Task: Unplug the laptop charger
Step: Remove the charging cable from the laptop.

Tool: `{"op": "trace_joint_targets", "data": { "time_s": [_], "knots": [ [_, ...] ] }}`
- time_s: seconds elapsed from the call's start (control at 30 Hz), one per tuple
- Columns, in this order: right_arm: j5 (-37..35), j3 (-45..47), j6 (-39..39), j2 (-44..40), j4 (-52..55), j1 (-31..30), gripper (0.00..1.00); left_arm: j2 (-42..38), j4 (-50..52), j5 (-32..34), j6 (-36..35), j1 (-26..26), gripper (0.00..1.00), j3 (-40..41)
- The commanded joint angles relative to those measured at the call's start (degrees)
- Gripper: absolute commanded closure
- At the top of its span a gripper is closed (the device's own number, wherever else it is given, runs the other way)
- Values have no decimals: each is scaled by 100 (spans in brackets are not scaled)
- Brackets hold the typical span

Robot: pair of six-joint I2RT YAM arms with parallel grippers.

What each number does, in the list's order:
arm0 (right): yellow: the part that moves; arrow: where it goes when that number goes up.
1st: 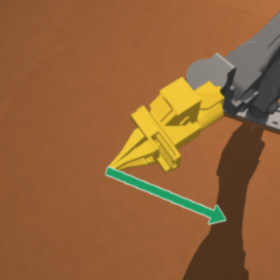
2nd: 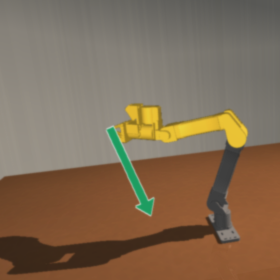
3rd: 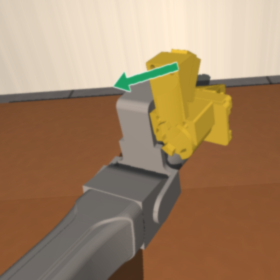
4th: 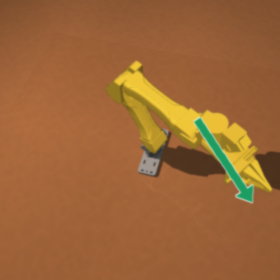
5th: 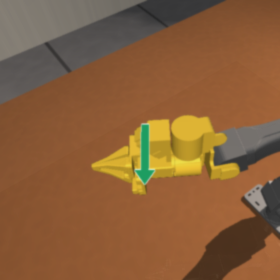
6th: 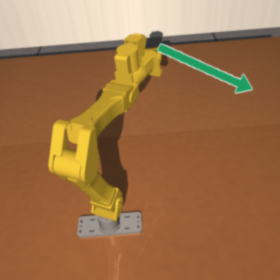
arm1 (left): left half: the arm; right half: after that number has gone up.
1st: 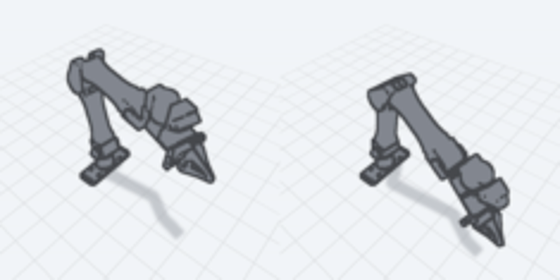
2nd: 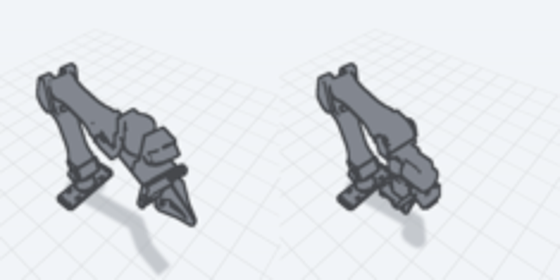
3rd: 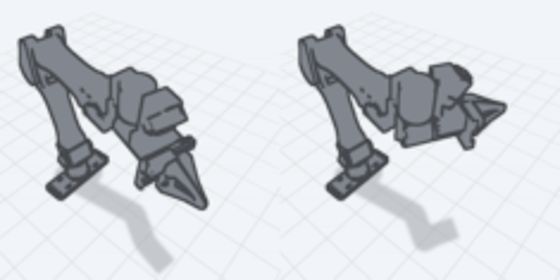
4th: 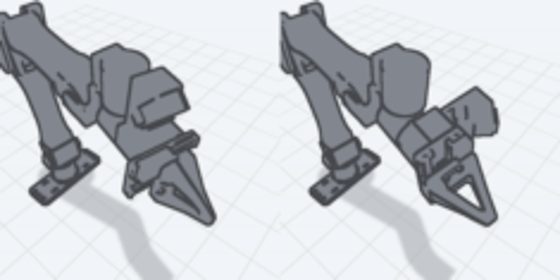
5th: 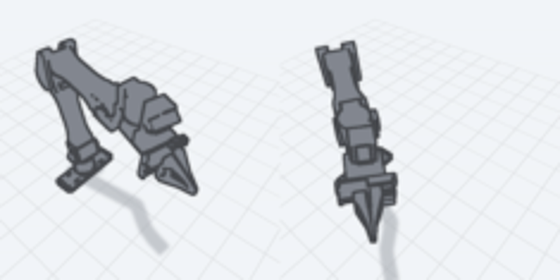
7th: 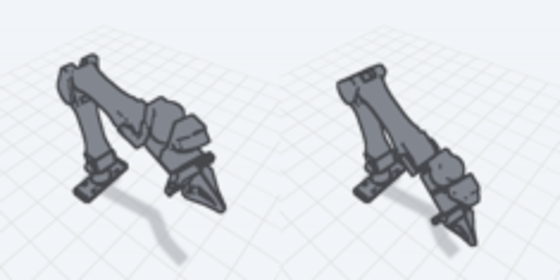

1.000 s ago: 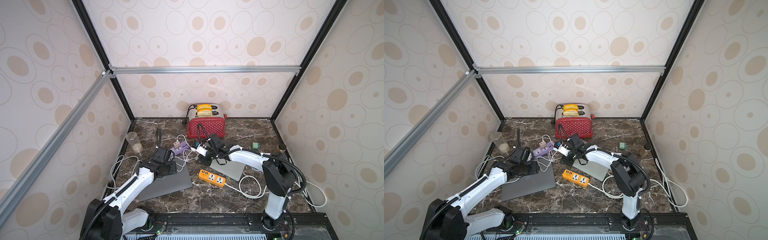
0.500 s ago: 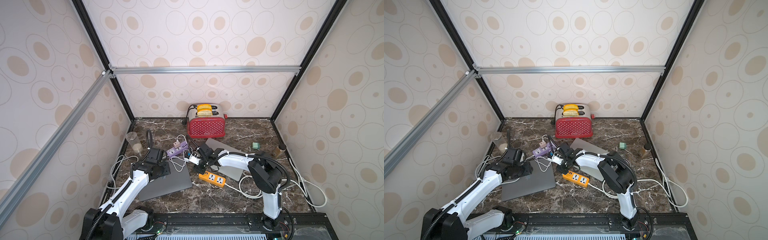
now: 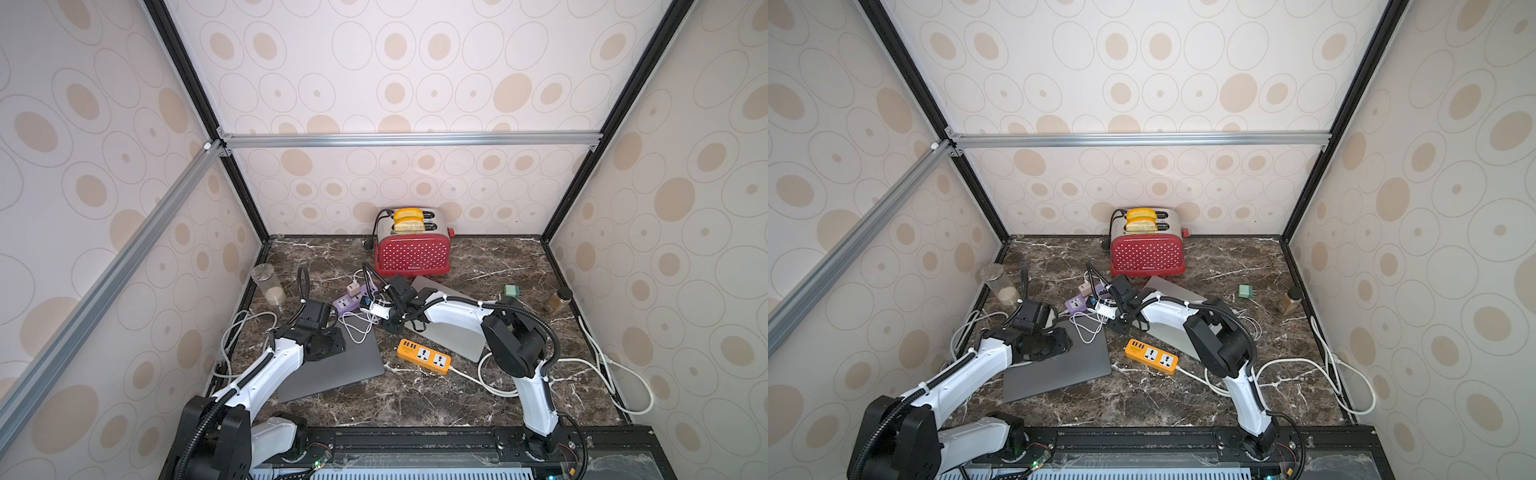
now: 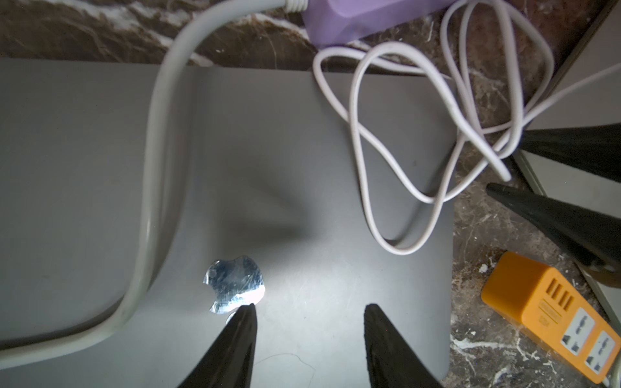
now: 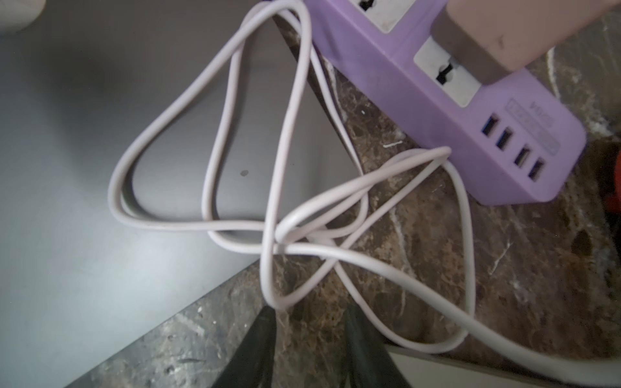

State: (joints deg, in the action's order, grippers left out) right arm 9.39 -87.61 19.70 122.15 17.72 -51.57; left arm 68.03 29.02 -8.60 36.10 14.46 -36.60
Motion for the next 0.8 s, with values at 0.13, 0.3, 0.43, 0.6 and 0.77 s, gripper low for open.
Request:
{"op": "trace_joint_targets", "data": {
  "time_s": [0.13,0.3,0.43,0.6,0.77],
  "knots": [
    [1044,-149,541,300,-58,415,62,285,-229,-11,108,-44,47,13],
    [1474,-359,728,455,59,648,60,442,-316,-56,74,-48,46,-30],
    [1625,-677,958,549,390,711,58,542,-428,-102,61,-48,47,-23],
    [1886,-1206,1367,785,1145,710,55,631,-509,-134,39,-52,47,-37],
    [2410,-1585,1738,991,1790,706,56,651,-568,-163,33,-54,46,-27]
  ]
}}
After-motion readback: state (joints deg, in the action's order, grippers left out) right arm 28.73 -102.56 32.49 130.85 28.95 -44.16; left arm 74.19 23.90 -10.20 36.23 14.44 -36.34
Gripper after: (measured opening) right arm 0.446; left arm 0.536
